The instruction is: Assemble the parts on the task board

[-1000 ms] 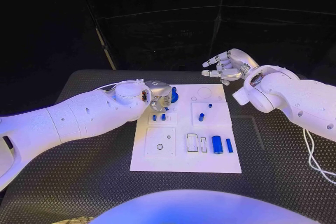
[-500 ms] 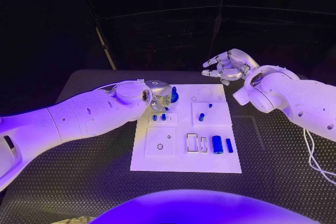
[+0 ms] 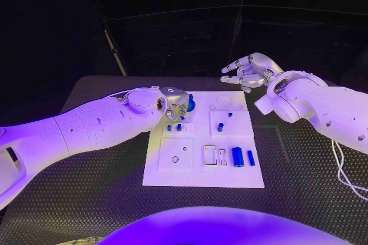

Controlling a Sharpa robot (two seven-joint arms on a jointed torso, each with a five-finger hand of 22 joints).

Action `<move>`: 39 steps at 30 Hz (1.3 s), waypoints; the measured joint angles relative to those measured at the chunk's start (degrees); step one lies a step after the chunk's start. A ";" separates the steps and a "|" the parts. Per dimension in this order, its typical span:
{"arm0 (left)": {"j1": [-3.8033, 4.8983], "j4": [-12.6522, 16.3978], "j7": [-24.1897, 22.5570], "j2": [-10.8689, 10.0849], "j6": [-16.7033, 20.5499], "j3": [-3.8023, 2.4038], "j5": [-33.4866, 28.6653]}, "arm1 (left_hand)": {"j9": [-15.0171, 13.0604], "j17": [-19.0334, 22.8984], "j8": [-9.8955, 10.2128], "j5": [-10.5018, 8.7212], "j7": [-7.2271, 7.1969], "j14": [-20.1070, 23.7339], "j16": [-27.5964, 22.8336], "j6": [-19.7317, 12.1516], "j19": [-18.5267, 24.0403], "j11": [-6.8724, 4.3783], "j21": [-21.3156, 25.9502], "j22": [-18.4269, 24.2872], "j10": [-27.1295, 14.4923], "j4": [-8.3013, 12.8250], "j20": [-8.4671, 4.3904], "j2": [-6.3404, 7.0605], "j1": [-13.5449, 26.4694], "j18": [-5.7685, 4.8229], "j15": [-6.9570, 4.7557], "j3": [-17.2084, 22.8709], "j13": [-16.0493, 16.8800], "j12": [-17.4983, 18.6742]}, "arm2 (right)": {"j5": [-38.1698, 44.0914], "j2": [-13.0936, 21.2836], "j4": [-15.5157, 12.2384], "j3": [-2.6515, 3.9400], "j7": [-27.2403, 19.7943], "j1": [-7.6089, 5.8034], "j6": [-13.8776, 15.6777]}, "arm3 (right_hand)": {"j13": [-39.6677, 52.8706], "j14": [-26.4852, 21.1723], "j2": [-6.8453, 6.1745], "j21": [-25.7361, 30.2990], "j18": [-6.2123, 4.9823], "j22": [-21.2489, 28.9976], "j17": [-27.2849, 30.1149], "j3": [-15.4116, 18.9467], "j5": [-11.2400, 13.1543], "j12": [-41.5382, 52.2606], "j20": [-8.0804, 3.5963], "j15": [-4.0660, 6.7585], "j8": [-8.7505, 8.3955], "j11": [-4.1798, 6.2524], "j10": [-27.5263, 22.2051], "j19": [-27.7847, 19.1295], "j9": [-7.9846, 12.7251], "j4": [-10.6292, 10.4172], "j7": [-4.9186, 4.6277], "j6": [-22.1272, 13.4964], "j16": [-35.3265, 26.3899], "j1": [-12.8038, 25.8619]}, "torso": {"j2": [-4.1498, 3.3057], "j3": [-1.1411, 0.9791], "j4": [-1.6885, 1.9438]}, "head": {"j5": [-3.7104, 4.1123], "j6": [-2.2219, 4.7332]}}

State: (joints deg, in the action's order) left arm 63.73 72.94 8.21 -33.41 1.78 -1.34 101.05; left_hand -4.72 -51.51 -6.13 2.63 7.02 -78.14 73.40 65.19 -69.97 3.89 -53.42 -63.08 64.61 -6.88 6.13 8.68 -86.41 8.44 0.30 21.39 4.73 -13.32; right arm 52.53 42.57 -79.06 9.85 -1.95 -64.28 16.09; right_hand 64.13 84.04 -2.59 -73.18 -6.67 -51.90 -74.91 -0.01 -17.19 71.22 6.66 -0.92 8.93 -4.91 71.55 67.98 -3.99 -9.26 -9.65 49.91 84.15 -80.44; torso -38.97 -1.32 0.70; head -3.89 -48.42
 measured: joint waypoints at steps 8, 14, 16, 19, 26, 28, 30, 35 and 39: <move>-0.14 -0.24 -0.34 0.14 1.28 0.34 0.81 | -0.02 -0.54 -0.16 0.02 -0.16 -0.51 0.67 1.18 -0.80 -0.23 -1.23 -1.07 1.45 0.00 -0.39 -2.09 -0.72 0.00 -0.51 2.47 -0.37 -0.22 | 0.00 -0.01 0.00 -0.01 0.03 0.00 -0.08 | 0.05 0.00 0.00 0.00 0.00 0.00 0.00 0.00 0.00 0.00 0.00 0.00 0.00 0.21 0.21 0.00 0.00 0.00 0.00 0.00 0.00 0.00 | 0.03 0.00 -0.04 | 0.03 -0.06; -0.31 -0.35 -0.80 0.09 2.52 0.48 1.15 | -0.01 -0.39 0.07 -0.16 -0.21 -0.51 0.67 1.42 -1.00 -0.31 -1.22 -1.24 1.95 -0.49 -0.59 -2.84 0.05 0.00 -0.51 4.96 -0.41 0.44 | 0.00 -0.07 0.05 -0.01 0.04 0.01 -0.14 | 0.05 -0.21 0.00 0.00 0.00 0.00 0.00 0.00 0.00 0.00 0.00 0.21 0.22 0.21 0.21 0.00 0.00 0.00 0.00 0.00 0.00 0.00 | 0.03 -0.01 -0.03 | 0.03 -0.03; -0.34 -0.38 -0.89 0.06 2.81 0.51 1.23 | -0.01 -0.39 0.07 -0.21 -0.21 -0.50 0.67 1.41 -1.00 -0.30 -1.22 -1.24 1.95 -0.63 -0.59 -3.07 0.28 0.00 -0.51 5.61 -0.61 0.45 | 0.00 -0.07 0.05 -0.01 0.04 0.02 -0.16 | 0.05 -0.21 -0.01 0.00 -0.01 0.00 0.00 0.00 0.00 0.00 0.00 0.21 0.21 0.21 0.21 0.00 0.00 0.00 0.00 0.00 0.00 0.00 | 0.03 -0.01 -0.02 | 0.01 0.00; -0.40 -0.39 -1.09 -0.01 3.24 0.55 1.32 | 0.01 -0.28 0.03 -0.07 -0.18 -0.50 0.67 1.39 -1.00 -0.30 -1.22 -1.24 1.95 -0.70 -0.59 -3.22 0.43 0.00 -0.51 6.14 -0.65 0.64 | 0.00 -0.07 0.06 -0.01 0.04 0.02 -0.20 | 0.05 -0.21 0.00 0.00 0.00 0.00 0.00 0.00 0.00 0.00 0.00 0.21 0.21 0.21 0.21 0.00 0.00 0.00 0.00 0.00 0.00 0.00 | 0.03 0.00 -0.01 | 0.00 0.04; -0.56 -0.21 -1.59 -0.37 4.29 0.66 1.42 | 0.01 -0.39 0.02 0.02 -0.16 -0.71 0.66 1.34 -1.00 -0.41 -1.22 -1.66 2.45 -0.52 -0.59 -3.34 0.57 0.00 -0.71 7.11 -0.69 0.72 | 0.00 -0.09 0.07 0.00 0.05 0.08 -0.24 | 0.04 -0.21 -0.01 0.00 0.00 0.00 0.00 0.00 0.00 0.00 0.00 0.21 0.21 0.21 0.21 0.00 0.00 0.00 -0.19 0.19 0.00 0.00 | 0.03 0.00 -0.01 | -0.01 0.09; -0.62 -0.05 -1.73 -0.59 4.64 0.68 1.43 | 0.01 -0.53 0.03 0.02 -0.19 -0.71 0.66 1.36 -1.15 -0.52 -1.32 -1.82 2.56 -0.53 -0.74 -3.23 0.69 0.00 -0.71 7.44 -0.75 0.92 | 0.00 -0.09 0.07 0.00 0.05 0.13 -0.24 | 0.04 -0.21 -0.01 0.00 0.00 0.00 0.01 0.00 0.00 0.00 0.00 0.21 0.21 0.21 0.21 0.00 0.00 0.00 -0.19 0.19 0.00 0.00 | 0.03 0.01 0.00 | 0.03 0.09; -0.67 0.22 -1.91 -0.89 5.08 0.70 1.44 | 0.01 -0.56 0.04 0.02 -0.21 -0.71 0.66 1.38 -1.15 -0.32 -1.54 -1.97 2.76 -0.53 -0.74 -2.96 0.96 0.00 -0.72 7.77 -0.70 0.94 | 0.00 -0.08 0.07 0.00 0.05 0.17 -0.25 | 0.04 -0.21 -0.01 0.00 0.00 0.00 0.01 0.00 0.00 0.00 0.00 0.21 0.21 0.21 0.21 0.00 0.00 0.00 -0.19 0.19 0.00 -0.01 | 0.03 0.02 0.00 | 0.04 0.13; -0.72 1.18 -2.48 -1.84 6.67 0.59 1.47 | 0.00 -0.66 -0.10 0.02 -0.23 -0.92 0.66 1.40 -1.32 -0.52 -1.54 -2.08 2.97 -0.47 -0.91 -2.88 1.05 0.00 -0.92 8.28 -0.66 0.94 | 0.00 -0.04 0.04 0.00 0.05 0.23 -0.26 | 0.04 -0.21 0.16 0.00 0.00 0.00 0.01 0.17 0.00 0.00 0.00 0.21 0.21 0.21 0.21 0.00 -0.05 -0.17 0.02 0.40 0.00 0.16 | 0.03 0.02 0.02 | 0.05 0.26; -0.72 1.80 -2.78 -2.45 7.95 0.42 1.49 | -0.01 -0.88 -0.15 0.02 -0.28 -0.92 0.90 1.45 -1.32 -0.52 -1.73 -2.20 2.97 -0.62 -0.91 -2.59 1.34 0.00 -0.92 8.45 -0.66 0.94 | 0.00 -0.04 0.04 0.00 0.04 0.24 -0.26 | 0.04 -0.21 0.22 0.00 0.00 0.00 0.01 0.16 0.00 0.00 0.00 0.21 0.20 0.21 0.20 0.00 -0.05 -0.17 0.02 0.40 0.00 0.23 | 0.03 0.02 0.03 | 0.06 0.33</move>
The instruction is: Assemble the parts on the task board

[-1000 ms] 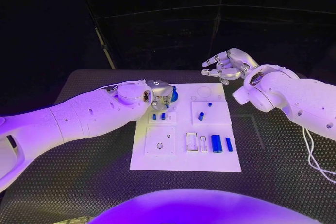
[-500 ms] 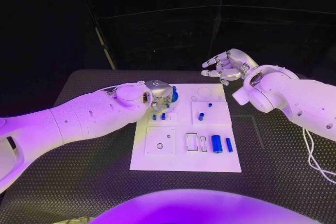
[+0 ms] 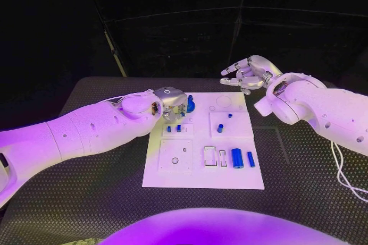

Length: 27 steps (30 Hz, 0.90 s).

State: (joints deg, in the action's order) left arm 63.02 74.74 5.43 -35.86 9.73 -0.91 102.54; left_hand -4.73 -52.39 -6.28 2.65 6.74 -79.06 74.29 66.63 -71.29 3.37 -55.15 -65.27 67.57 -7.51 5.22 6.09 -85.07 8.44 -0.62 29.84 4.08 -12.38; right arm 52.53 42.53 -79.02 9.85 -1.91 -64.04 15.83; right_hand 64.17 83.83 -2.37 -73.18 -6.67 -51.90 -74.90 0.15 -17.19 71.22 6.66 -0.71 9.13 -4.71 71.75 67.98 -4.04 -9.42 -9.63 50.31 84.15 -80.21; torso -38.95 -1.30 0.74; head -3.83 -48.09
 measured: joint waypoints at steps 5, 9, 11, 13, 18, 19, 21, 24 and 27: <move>0.00 0.72 -0.37 -0.57 1.48 -0.10 0.01 | -0.01 0.29 -0.22 0.00 0.03 0.00 0.00 0.04 0.00 0.00 0.00 0.09 0.00 -0.31 0.00 0.69 0.68 0.00 0.00 0.64 0.00 0.40 | 0.00 0.00 0.02 0.00 -0.01 0.02 0.00 | 0.00 0.00 0.00 0.00 0.00 0.00 0.00 0.00 0.00 0.00 0.00 0.00 0.00 0.00 0.00 0.00 0.00 0.00 0.00 0.00 0.00 0.00 | 0.00 -0.01 0.00 | 0.01 0.01; 0.01 1.11 -0.58 -1.05 2.26 -0.14 -0.01 | -0.02 0.71 -0.23 0.00 0.04 0.00 0.00 0.06 0.00 0.53 0.70 0.33 -0.96 -0.40 0.00 1.13 1.12 0.00 0.00 1.50 -0.22 1.40 | 0.00 0.00 0.04 0.00 -0.02 0.03 0.00 | 0.00 0.00 0.00 0.00 0.00 0.00 0.00 0.00 0.00 0.00 0.00 0.00 0.00 0.00 0.00 0.00 0.00 0.00 0.00 0.00 0.00 0.00 | 0.00 -0.02 0.00 | -0.07 0.01; 0.01 1.25 -0.64 -1.23 2.50 -0.14 -0.04 | -0.02 0.87 -0.23 0.00 0.05 0.00 0.00 0.07 0.00 0.75 0.77 0.42 -1.38 -0.40 0.00 1.28 1.29 -0.01 0.00 1.80 -0.27 1.70 | 0.00 0.00 0.04 0.00 -0.02 0.03 0.00 | 0.00 0.00 0.00 0.00 0.00 0.00 0.00 0.00 0.00 0.00 0.00 0.00 0.00 0.00 0.00 0.00 0.01 0.00 0.00 0.00 0.00 0.00 | 0.00 -0.02 0.00 | -0.10 0.04; 0.01 1.41 -0.70 -1.43 2.71 -0.15 -0.14 | -0.02 1.14 -0.49 -0.01 0.05 0.27 0.00 0.07 0.23 0.94 1.17 0.52 -1.98 -0.45 0.22 1.54 1.57 -0.01 0.26 2.24 -0.32 2.18 | 0.00 0.02 0.04 0.00 -0.02 0.04 0.00 | 0.00 0.00 0.00 0.00 0.00 0.00 0.00 0.00 0.00 0.00 0.00 0.00 -0.01 0.00 0.00 0.00 0.01 0.00 0.00 0.00 0.00 0.00 | 0.00 -0.03 0.00 | -0.14 0.11; -0.03 1.81 -0.79 -1.94 3.05 -0.16 -0.51 | -0.03 2.02 -0.56 -0.17 0.06 0.63 -0.42 0.08 0.56 1.33 2.06 0.97 -3.70 -0.49 0.56 1.61 2.03 0.00 0.63 2.85 -0.46 3.34 | 0.00 0.08 0.04 0.00 -0.03 0.04 0.00 | -0.01 0.00 0.00 0.00 0.00 0.00 0.00 0.00 0.00 0.00 0.00 0.00 -0.01 0.00 0.00 0.00 0.01 0.01 0.00 0.00 0.00 0.00 | 0.00 -0.04 0.00 | -0.19 0.21; -0.07 1.92 -0.79 -2.07 3.14 -0.16 -0.63 | -0.03 2.18 -0.56 -0.18 0.06 0.67 -0.42 0.08 0.75 1.41 2.29 1.04 -4.23 -0.53 0.75 1.85 2.27 0.00 0.67 2.93 -0.46 3.60 | 0.00 0.09 0.04 0.00 -0.03 0.04 0.00 | -0.01 0.00 0.00 0.00 0.00 0.00 0.00 0.00 0.00 0.00 0.00 0.00 -0.01 0.00 0.00 0.00 0.01 0.00 0.00 0.00 0.00 0.00 | 0.00 -0.04 0.00 | -0.21 0.23; -0.14 2.12 -0.81 -2.28 3.28 -0.16 -0.83 | -0.04 2.43 -0.57 -0.19 0.06 0.93 -0.65 0.09 0.84 1.67 2.39 1.13 -5.18 -0.48 0.83 1.90 2.33 0.00 0.93 3.30 -0.46 4.20 | 0.00 0.11 0.04 0.00 -0.03 0.04 0.00 | -0.01 0.00 0.00 0.00 0.00 0.00 -0.04 0.00 0.00 0.00 0.00 0.00 -0.01 0.00 0.00 0.00 0.01 0.01 0.00 0.00 0.00 0.00 | 0.00 -0.04 0.00 | -0.23 0.25; -0.21 2.47 -0.84 -2.69 3.58 -0.19 -1.27 | -0.04 2.72 -0.95 -0.22 0.07 1.24 -0.67 0.09 1.13 2.04 2.88 1.23 -6.44 -0.24 1.12 2.22 2.65 0.00 1.23 3.56 -0.46 4.96 | 0.00 0.14 0.04 0.00 -0.03 0.04 0.00 | -0.01 0.00 0.00 0.00 0.00 0.00 -0.04 -0.01 0.00 0.00 0.00 0.00 0.02 0.00 0.00 0.00 0.01 0.01 0.00 0.00 0.00 -0.01 | 0.00 -0.04 0.00 | -0.25 0.26; -0.29 2.79 -0.91 -3.10 3.98 -0.22 -1.92 | -0.05 2.72 -0.96 -0.22 0.13 1.24 -0.67 0.15 1.13 2.27 2.90 1.23 -7.02 -0.15 1.12 2.36 2.78 0.00 1.24 3.65 -0.46 5.19 | 0.00 0.16 0.04 0.00 -0.03 0.04 0.00 | -0.01 0.00 0.00 0.00 0.00 0.00 -0.04 0.13 0.00 0.00 0.00 0.00 0.34 0.00 0.00 0.00 0.02 -0.13 0.00 0.00 0.00 -0.01 | 0.00 -0.04 0.00 | -0.30 0.26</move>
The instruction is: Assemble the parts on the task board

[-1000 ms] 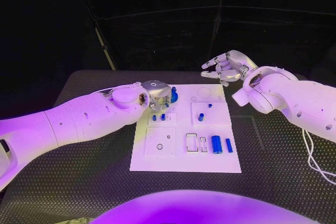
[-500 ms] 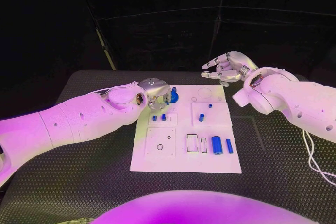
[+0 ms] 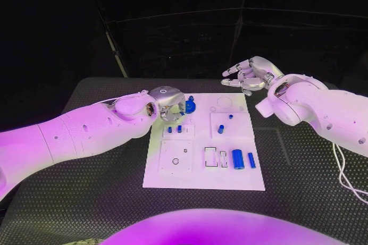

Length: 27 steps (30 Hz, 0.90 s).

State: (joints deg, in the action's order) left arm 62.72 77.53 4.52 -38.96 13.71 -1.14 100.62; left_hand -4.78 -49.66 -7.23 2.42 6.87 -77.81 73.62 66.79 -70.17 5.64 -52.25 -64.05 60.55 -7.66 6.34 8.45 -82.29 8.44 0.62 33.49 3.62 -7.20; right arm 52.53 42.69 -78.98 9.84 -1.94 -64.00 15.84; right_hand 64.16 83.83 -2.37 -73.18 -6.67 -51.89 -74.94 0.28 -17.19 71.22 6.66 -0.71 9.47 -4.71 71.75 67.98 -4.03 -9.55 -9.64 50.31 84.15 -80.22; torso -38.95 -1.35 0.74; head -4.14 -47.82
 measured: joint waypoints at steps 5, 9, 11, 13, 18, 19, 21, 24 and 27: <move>-0.26 0.63 -0.27 -0.60 0.86 -0.01 -1.50 | -0.01 -0.06 -0.33 -0.01 0.00 0.00 0.00 0.00 0.20 0.27 0.00 0.00 -0.92 0.00 0.20 0.17 0.17 0.00 0.00 0.32 0.00 0.55 | 0.00 0.00 0.03 0.00 0.00 0.00 0.00 | 0.00 0.00 0.00 0.00 0.00 0.00 0.00 0.00 0.00 0.00 0.00 0.00 0.00 0.00 0.00 0.00 0.00 0.00 0.00 0.00 0.00 0.00 | 0.01 -0.01 0.00 | -0.13 0.04; -0.62 0.94 -0.64 -1.03 1.70 -0.03 -3.26 | -0.01 -0.43 -0.34 0.23 0.00 0.01 0.00 0.00 0.43 0.41 0.50 0.09 -1.45 0.22 0.43 0.23 0.22 0.00 0.01 0.53 0.01 0.90 | 0.00 -0.01 0.10 0.00 0.01 0.00 0.00 | 0.00 0.00 0.00 0.00 0.00 0.00 0.01 0.00 0.00 0.00 0.00 0.00 0.00 0.00 0.00 0.00 0.00 0.00 0.00 0.00 0.00 0.00 | 0.01 -0.01 0.00 | -0.18 0.04; -0.80 1.01 -0.83 -1.21 2.10 -0.05 -4.31 | -0.02 -0.43 -0.34 0.23 0.00 0.21 0.00 0.00 0.43 0.30 0.83 0.29 -1.71 0.22 0.43 0.36 0.35 0.00 0.21 0.53 0.01 0.98 | 0.00 -0.03 0.16 0.00 0.01 0.00 0.00 | 0.00 0.00 0.00 0.00 0.00 0.00 0.01 0.00 0.00 0.00 0.00 0.00 0.00 0.00 0.00 0.00 0.00 0.00 0.00 0.00 0.00 0.00 | 0.01 0.00 0.00 | -0.22 0.03; -1.04 1.04 -1.10 -1.48 2.58 -0.13 -5.74 | -0.02 -0.51 -0.34 0.23 -0.01 -0.01 0.00 0.01 0.62 0.32 0.83 0.40 -1.73 0.24 0.61 0.50 0.49 0.00 0.42 0.55 0.01 0.98 | 0.00 -0.05 0.22 0.00 0.01 0.01 -0.01 | 0.00 0.00 0.00 0.00 0.00 0.00 0.01 0.00 0.00 0.00 0.00 0.00 0.00 0.00 0.00 0.00 0.00 0.00 0.00 0.00 0.00 0.00 | 0.01 0.00 0.00 | -0.25 0.02; -1.63 1.05 -1.68 -2.01 3.42 -0.33 -8.88 | -0.03 -0.51 -0.33 0.23 -0.01 -0.01 0.00 0.01 0.63 0.50 1.13 0.42 -1.91 0.39 0.62 0.53 0.51 -0.01 0.42 0.69 0.01 0.98 | 0.00 -0.09 0.31 0.00 0.01 0.02 -0.01 | 0.00 0.00 0.00 0.00 0.00 0.00 0.01 0.00 0.00 0.00 0.00 0.00 0.00 0.00 0.00 0.00 0.01 0.00 0.00 0.00 0.00 0.00 | 0.01 0.00 0.00 | -0.32 -0.01; -1.78 1.04 -1.82 -2.10 3.60 -0.37 -9.58 | -0.04 -0.51 -0.33 0.23 -0.01 -0.01 0.00 0.01 0.63 0.50 1.13 0.47 -1.91 0.39 0.62 0.53 0.50 -0.01 0.42 0.69 0.01 0.98 | 0.00 -0.10 0.33 0.00 0.01 0.02 -0.01 | 0.00 0.00 0.00 0.00 0.00 0.00 0.01 0.00 0.00 0.00 0.00 0.00 0.00 0.00 0.00 0.00 0.01 0.00 0.00 0.00 0.00 0.00 | 0.01 0.00 0.00 | -0.34 -0.01; -2.15 1.01 -2.17 -2.25 3.99 -0.54 -11.01 | -0.04 -0.51 -0.33 0.23 -0.01 -0.01 0.00 0.01 0.63 0.50 1.13 0.47 -1.91 0.39 0.62 0.52 0.49 -0.01 0.42 0.69 0.01 0.98 | 0.00 -0.10 0.35 0.00 0.01 0.06 -0.02 | 0.00 0.00 0.00 0.00 0.00 0.00 0.01 0.00 0.00 0.00 0.00 0.00 0.00 0.00 0.00 0.00 0.01 0.00 0.00 0.00 0.00 0.00 | 0.01 0.01 0.00 | -0.36 0.01; -2.64 0.96 -2.65 -2.41 4.56 -0.80 -12.70 | -0.04 -0.72 -0.32 0.23 0.00 -0.01 0.26 0.01 0.63 0.50 1.13 0.47 -1.91 0.39 0.62 0.41 0.37 -0.01 0.42 0.69 0.01 0.98 | 0.00 -0.10 0.37 -0.01 0.01 0.14 -0.02 | 0.00 0.00 0.00 0.00 0.00 0.00 0.01 0.00 0.00 0.00 0.00 0.00 0.00 0.00 0.00 0.00 0.01 0.00 0.00 0.00 0.00 0.00 | 0.00 0.03 0.00 | -0.37 0.03; -3.09 0.80 -3.17 -2.50 5.11 -1.00 -14.29 | -0.05 -0.84 -0.30 0.23 0.00 -0.01 0.26 0.00 0.63 0.48 1.13 0.47 -2.24 0.56 0.62 0.30 0.25 -0.01 0.42 0.85 0.01 0.98 | 0.00 -0.09 0.37 -0.01 0.01 0.15 -0.03 | 0.00 0.00 0.00 0.00 0.00 0.00 0.01 0.00 0.00 0.00 0.00 0.00 0.00 0.00 0.00 0.00 0.01 0.00 0.00 0.00 0.00 0.00 | -0.02 0.04 0.00 | -0.37 0.04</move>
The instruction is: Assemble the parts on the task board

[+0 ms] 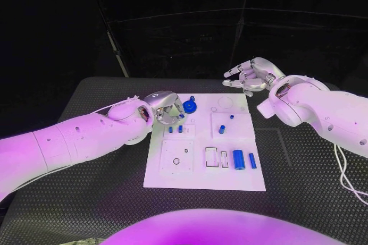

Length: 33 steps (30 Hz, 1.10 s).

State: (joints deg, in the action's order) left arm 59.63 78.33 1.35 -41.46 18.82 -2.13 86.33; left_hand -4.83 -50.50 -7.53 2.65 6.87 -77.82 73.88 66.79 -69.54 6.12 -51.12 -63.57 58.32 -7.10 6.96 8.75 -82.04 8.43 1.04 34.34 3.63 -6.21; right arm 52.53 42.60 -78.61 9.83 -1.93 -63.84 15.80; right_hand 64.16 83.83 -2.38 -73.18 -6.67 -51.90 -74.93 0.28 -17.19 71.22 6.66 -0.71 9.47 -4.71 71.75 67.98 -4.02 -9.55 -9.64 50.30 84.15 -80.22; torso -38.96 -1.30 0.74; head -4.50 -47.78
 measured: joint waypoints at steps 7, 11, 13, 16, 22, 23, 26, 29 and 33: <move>-0.81 -0.53 -0.93 -0.05 0.68 -0.20 -2.43 | 0.00 0.00 -0.19 -0.01 0.01 0.00 0.00 -0.01 0.00 0.03 0.00 0.00 -0.07 0.00 0.00 0.04 -0.09 0.00 0.00 -0.01 0.00 0.00 | 0.00 0.05 0.00 0.00 0.00 0.05 -0.01 | 0.00 0.00 0.00 0.00 0.00 0.00 0.01 0.00 0.00 0.00 0.00 0.00 0.00 0.00 0.00 0.00 0.00 0.00 0.00 0.00 0.00 0.00 | -0.02 0.01 -0.03 | 0.15 -0.10; -1.14 -0.71 -1.29 -0.06 0.86 -0.36 -3.21 | 0.00 0.01 -0.22 -0.01 0.02 0.00 0.00 -0.02 0.00 0.03 0.00 0.00 -0.07 0.01 0.00 0.04 -0.09 0.00 0.00 -0.01 0.01 0.00 | 0.00 0.06 0.01 0.00 0.00 0.07 -0.02 | 0.00 0.00 0.00 0.00 0.00 0.00 0.01 0.00 0.00 0.00 0.00 0.00 0.00 0.00 0.00 0.00 0.00 0.00 0.00 0.00 0.00 0.00 | -0.02 0.01 -0.03 | 0.21 -0.16; -1.18 -0.78 -1.45 -0.09 0.96 -0.46 -3.51 | 0.00 -0.05 -0.23 -0.02 0.02 0.00 0.00 -0.02 0.00 0.03 0.00 0.00 -0.07 0.01 0.00 0.05 -0.10 0.00 0.00 -0.01 0.01 0.00 | 0.00 0.06 0.02 0.00 0.00 0.07 -0.03 | 0.00 0.00 0.00 0.00 -0.01 0.00 0.01 0.00 0.00 0.00 0.00 0.00 0.00 0.00 0.00 0.00 0.00 0.00 0.00 0.00 0.00 0.00 | -0.02 0.01 -0.03 | 0.21 -0.20; -1.24 -0.83 -1.57 -0.18 1.01 -0.55 -3.80 | -0.01 -0.05 -0.24 -0.17 0.03 0.00 0.00 -0.03 0.00 0.03 0.00 0.00 -0.07 0.01 0.00 0.11 -0.16 0.00 0.00 -0.01 0.01 0.00 | 0.00 0.07 0.03 0.00 0.00 0.09 -0.03 | 0.00 0.00 0.00 0.00 0.00 0.00 0.01 0.00 0.00 0.00 0.00 0.00 0.00 0.00 0.00 0.00 0.00 0.00 0.00 0.00 0.00 0.00 | -0.02 0.01 -0.03 | 0.19 -0.20; -1.29 -0.91 -1.62 -0.40 0.97 -0.62 -4.18 | -0.01 -0.05 -0.23 -0.19 0.03 0.00 0.00 -0.03 0.00 0.03 0.00 -0.01 -0.07 0.01 0.00 0.21 -0.24 0.00 0.00 -0.02 0.01 0.00 | 0.00 0.07 0.06 0.00 0.00 0.11 -0.04 | 0.00 0.00 0.00 0.00 0.00 0.00 0.01 0.00 0.00 0.00 0.00 0.00 0.00 0.00 0.00 0.00 0.00 0.00 0.00 0.00 0.00 0.00 | -0.02 0.01 -0.03 | 0.14 -0.31; -1.29 -0.91 -1.62 -0.43 0.95 -0.63 -4.22 | -0.01 -0.05 -0.23 -0.22 0.03 0.00 0.00 -0.03 0.00 0.03 0.00 -0.01 -0.07 0.01 0.00 0.27 -0.31 0.00 0.00 -0.02 0.01 0.00 | 0.00 0.07 0.06 0.00 0.00 0.12 -0.04 | 0.00 0.00 0.00 0.00 0.00 0.00 0.01 0.00 0.00 0.00 0.00 0.00 0.00 0.00 0.00 0.00 0.01 0.00 0.00 0.00 0.00 0.00 | -0.02 0.01 -0.03 | 0.13 -0.33; -1.30 -0.92 -1.62 -0.51 0.91 -0.64 -4.32 | -0.02 -0.05 -0.23 -0.22 0.04 0.00 0.00 -0.03 0.00 0.03 0.00 -0.01 -0.07 0.01 0.00 0.46 -0.47 0.00 0.00 -0.02 0.01 0.00 | 0.00 0.06 0.07 0.00 0.00 0.14 -0.05 | 0.00 0.00 0.00 0.00 0.00 0.00 0.01 0.00 0.00 0.00 0.00 0.00 0.00 0.00 0.00 0.00 0.01 0.00 0.00 0.00 0.00 0.00 | -0.02 0.00 -0.03 | 0.12 -0.35; -1.31 -0.96 -1.61 -0.57 0.82 -0.66 -4.37 | -0.03 -0.05 -0.23 -0.22 0.04 0.00 0.00 -0.04 0.00 0.03 0.00 -0.01 -0.07 0.01 0.00 0.48 -0.47 0.00 0.00 -0.02 0.01 0.00 | 0.00 0.05 0.09 0.00 0.00 0.14 -0.06 | 0.00 0.00 0.00 0.00 0.00 0.00 0.01 0.00 0.00 0.00 0.00 0.00 0.00 0.00 0.00 0.00 0.01 0.00 0.00 0.00 0.00 0.00 | -0.01 -0.02 -0.03 | 0.09 -0.33; -1.31 -1.03 -1.61 -0.66 0.62 -0.67 -4.42 | -0.04 -0.04 -0.18 -0.23 0.13 0.00 0.00 -0.12 0.00 0.03 0.00 -0.01 -0.07 0.17 0.00 0.41 -0.40 0.00 0.00 0.14 0.01 0.00 | 0.00 0.05 0.09 0.00 0.00 0.16 -0.07 | 0.00 0.00 0.00 0.00 0.00 0.00 0.02 0.00 0.00 0.00 0.00 0.00 0.00 0.00 0.00 0.00 0.01 0.00 0.00 0.00 0.00 0.00 | 0.01 -0.02 -0.03 | 0.09 -0.33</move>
State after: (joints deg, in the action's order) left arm 58.32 77.30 -0.26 -42.12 19.44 -2.81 81.90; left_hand -4.87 -50.54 -7.72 2.42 7.00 -77.82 73.88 66.66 -69.54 6.15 -51.12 -63.58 58.25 -6.93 6.95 9.16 -82.44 8.43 1.03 34.48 3.64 -6.21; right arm 52.53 42.65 -78.52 9.83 -1.92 -63.68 15.74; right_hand 64.15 83.83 -2.38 -73.18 -6.67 -51.90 -74.91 0.28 -17.19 71.22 6.66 -0.72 9.47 -4.71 71.75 67.98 -4.01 -9.55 -9.64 50.30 84.15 -80.22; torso -38.96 -1.32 0.70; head -4.42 -48.11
